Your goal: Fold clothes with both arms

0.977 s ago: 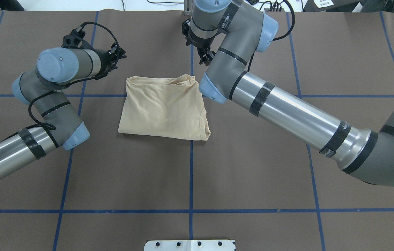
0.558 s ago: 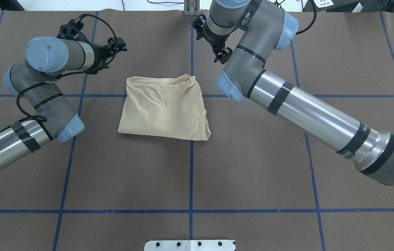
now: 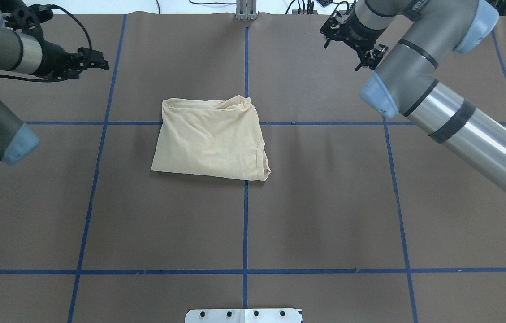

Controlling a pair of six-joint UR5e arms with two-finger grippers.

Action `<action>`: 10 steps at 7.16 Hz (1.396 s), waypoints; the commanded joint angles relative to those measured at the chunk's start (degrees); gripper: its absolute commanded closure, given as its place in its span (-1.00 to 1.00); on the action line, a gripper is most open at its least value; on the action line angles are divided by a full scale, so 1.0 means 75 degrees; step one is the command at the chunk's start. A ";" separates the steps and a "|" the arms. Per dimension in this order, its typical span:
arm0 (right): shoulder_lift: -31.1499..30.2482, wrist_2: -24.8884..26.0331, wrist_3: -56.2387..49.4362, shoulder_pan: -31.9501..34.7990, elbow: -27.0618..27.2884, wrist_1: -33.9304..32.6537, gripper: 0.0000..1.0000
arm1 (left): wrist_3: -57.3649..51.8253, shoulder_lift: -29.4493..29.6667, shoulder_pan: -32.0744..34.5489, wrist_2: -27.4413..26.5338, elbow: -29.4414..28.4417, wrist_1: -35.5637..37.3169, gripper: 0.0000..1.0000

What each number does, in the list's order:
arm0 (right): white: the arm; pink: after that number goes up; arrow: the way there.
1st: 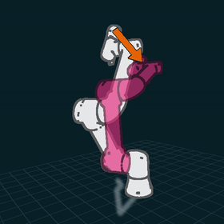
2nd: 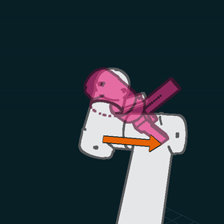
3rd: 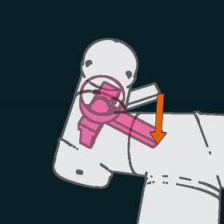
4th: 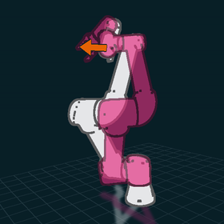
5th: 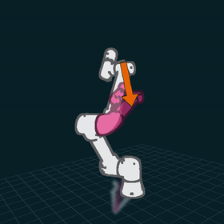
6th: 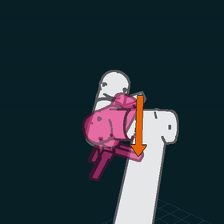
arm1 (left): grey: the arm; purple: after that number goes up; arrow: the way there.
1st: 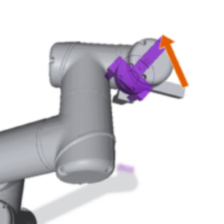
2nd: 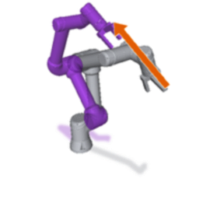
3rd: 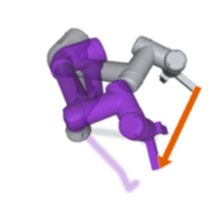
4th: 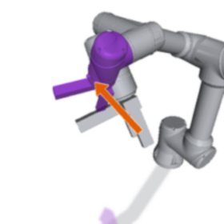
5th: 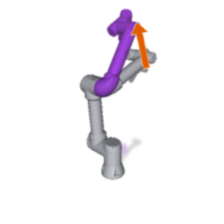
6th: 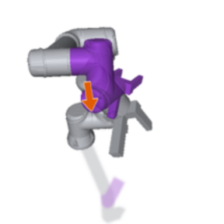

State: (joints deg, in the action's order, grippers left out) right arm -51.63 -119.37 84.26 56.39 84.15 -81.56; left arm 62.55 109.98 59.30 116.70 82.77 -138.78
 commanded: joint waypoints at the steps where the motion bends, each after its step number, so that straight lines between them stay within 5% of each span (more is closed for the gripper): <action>1: -0.1872 -0.0488 -0.1921 0.0786 0.1417 -0.0152 -1.00 | -0.2587 -0.1100 0.1297 0.1156 0.0307 0.0000 -1.00; 6: -0.5157 -0.2011 -0.7426 0.3140 0.2373 -0.0258 -1.00 | -0.6553 -0.2662 0.3677 0.2437 0.0809 0.1026 -1.00; 8: -0.5701 -0.2096 -0.8793 0.3484 0.2281 -0.0270 -1.00 | -0.8099 -0.3177 0.4174 0.2452 0.1523 0.2559 -1.00; 10: -0.6016 -0.2165 -0.9193 0.3718 0.2407 -0.0258 -1.00 | -0.8188 -0.4065 0.4281 0.2452 0.2248 0.2742 -1.00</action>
State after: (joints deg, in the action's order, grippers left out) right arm -94.91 -135.18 18.19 83.11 101.51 -83.59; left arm 2.39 83.77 90.76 135.03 95.67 -119.69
